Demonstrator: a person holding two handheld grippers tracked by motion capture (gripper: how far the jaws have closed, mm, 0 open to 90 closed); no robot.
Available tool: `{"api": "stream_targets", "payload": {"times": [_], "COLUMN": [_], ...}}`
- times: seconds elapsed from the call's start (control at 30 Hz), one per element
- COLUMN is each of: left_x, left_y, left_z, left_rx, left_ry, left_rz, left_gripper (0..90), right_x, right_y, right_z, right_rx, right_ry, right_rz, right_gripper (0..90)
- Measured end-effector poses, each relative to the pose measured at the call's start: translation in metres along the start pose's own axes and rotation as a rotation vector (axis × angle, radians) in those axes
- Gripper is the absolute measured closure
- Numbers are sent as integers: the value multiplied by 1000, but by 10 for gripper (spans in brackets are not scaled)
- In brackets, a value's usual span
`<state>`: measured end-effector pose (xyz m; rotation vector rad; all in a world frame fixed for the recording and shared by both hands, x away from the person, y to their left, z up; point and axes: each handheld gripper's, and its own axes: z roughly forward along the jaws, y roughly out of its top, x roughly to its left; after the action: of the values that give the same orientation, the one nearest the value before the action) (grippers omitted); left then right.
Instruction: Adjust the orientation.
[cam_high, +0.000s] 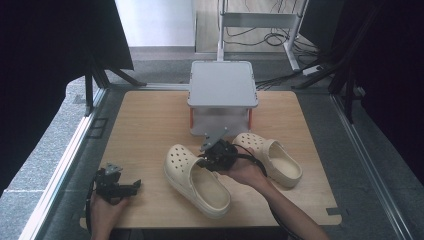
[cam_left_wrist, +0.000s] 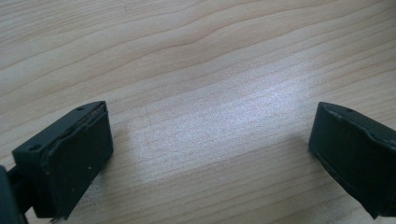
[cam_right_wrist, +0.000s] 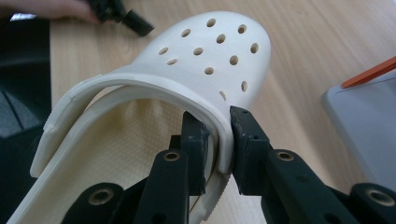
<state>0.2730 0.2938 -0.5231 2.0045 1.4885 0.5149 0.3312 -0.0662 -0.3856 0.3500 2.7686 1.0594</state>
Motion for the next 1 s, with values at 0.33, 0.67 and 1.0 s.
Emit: {"api": "stream_targets", "payload": {"times": [0.33, 0.67, 1.0], "left_x": [0, 0, 0], "left_y": [0, 0, 0], "left_z": [0, 0, 0], "left_rx": [1, 1, 2], "left_ry": [0, 0, 0], "left_rz": [2, 2, 2], "left_gripper": [0, 0, 0], "right_x": [20, 30, 26], "right_y": [-30, -51, -56], "right_z": [8, 16, 16], "right_rx": [26, 28, 11], "right_ry": [29, 32, 59], "right_rz": [-48, -71, -48], "right_gripper": [765, 760, 709]}}
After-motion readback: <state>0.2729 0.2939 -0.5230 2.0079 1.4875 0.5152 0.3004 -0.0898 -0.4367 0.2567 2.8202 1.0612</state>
